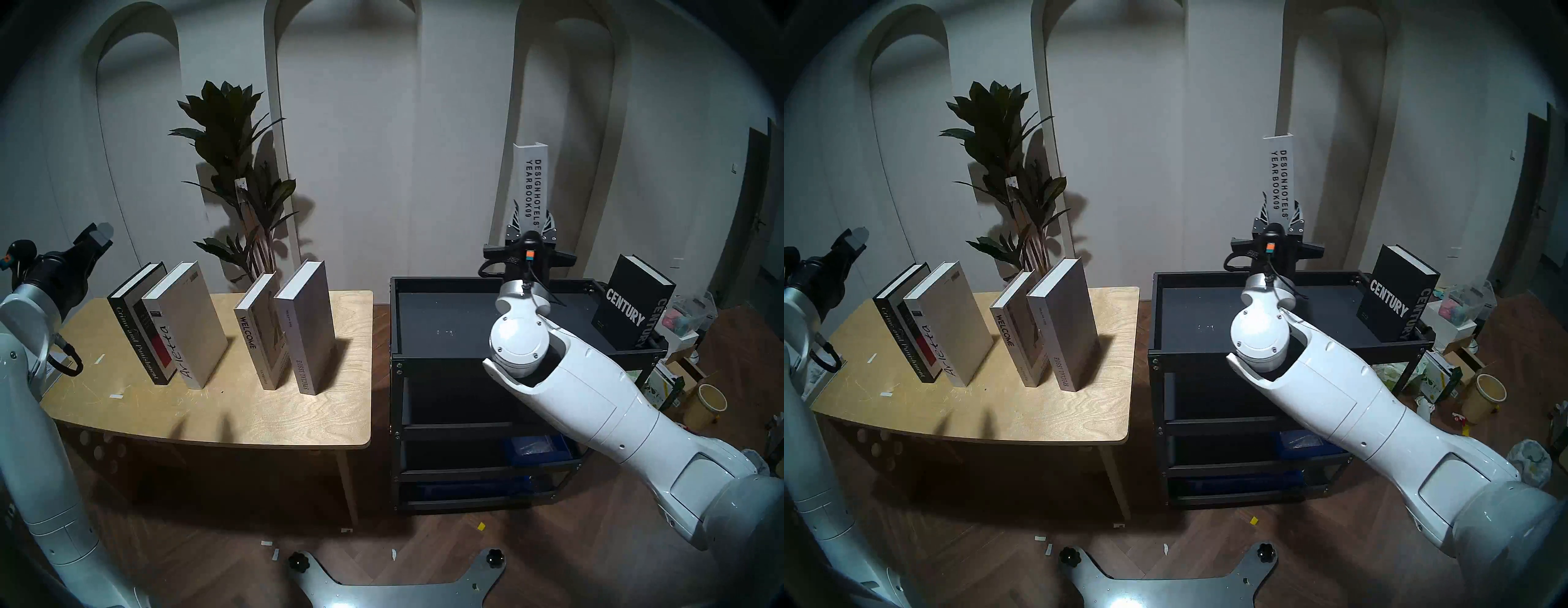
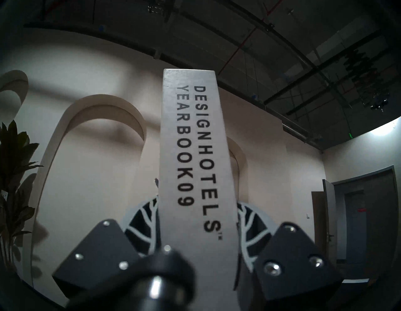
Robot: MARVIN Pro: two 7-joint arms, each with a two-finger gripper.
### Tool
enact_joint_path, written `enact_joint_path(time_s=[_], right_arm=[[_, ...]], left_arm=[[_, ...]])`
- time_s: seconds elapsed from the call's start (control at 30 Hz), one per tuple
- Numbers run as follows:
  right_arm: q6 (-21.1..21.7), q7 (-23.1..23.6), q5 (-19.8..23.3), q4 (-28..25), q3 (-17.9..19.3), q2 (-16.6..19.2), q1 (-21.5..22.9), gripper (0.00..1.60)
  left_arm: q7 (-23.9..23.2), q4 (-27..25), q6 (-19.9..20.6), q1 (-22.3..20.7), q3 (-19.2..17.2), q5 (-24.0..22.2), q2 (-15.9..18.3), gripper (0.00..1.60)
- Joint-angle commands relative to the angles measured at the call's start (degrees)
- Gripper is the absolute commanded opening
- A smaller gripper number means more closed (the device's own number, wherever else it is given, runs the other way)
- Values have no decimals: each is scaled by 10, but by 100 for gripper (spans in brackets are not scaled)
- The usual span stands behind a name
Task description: Move the books from the display table onto the shelf, standing them upright with spines facing out and tallest at one end
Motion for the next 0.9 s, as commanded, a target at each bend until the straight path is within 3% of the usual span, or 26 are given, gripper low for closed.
enact_joint_path(time_s=[0.0,0.4,0.87], right_arm=[[-16,15,43,-3,30,55,-29,0],[-25,72,119,-1,51,119,-56,0],[-26,173,183,-2,70,196,-67,0]], left_arm=[[-16,-3,-1,20,0,14,13,160],[-28,0,1,43,-1,37,17,160],[-44,-1,-3,67,5,60,20,160]])
